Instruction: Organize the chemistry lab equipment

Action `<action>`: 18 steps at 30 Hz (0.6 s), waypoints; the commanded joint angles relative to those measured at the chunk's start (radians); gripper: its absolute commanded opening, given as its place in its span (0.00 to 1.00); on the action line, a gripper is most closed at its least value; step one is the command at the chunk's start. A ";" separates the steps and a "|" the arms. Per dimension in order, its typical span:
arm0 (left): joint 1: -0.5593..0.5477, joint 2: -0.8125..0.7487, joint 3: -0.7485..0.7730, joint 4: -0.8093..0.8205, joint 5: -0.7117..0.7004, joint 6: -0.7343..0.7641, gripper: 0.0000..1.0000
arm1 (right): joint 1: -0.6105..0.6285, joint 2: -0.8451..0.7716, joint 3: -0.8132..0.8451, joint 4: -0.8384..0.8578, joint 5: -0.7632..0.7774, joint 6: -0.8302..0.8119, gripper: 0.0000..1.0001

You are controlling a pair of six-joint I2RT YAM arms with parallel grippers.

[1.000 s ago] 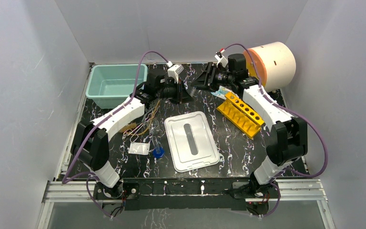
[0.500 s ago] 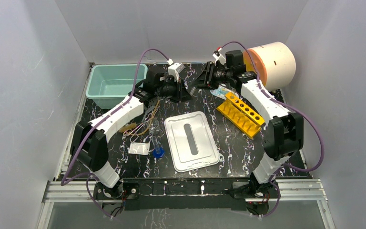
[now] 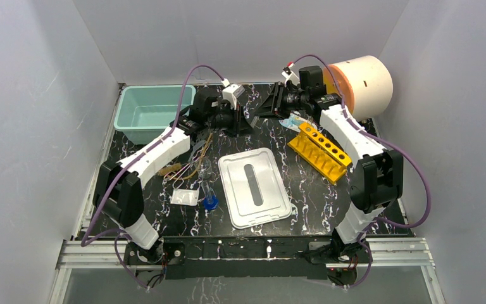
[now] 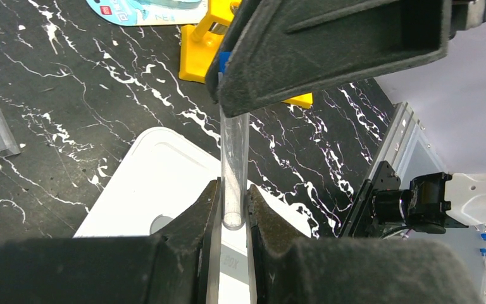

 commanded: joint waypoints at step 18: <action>0.015 -0.044 0.051 -0.005 0.043 0.015 0.00 | -0.005 0.021 0.055 0.075 -0.054 0.039 0.23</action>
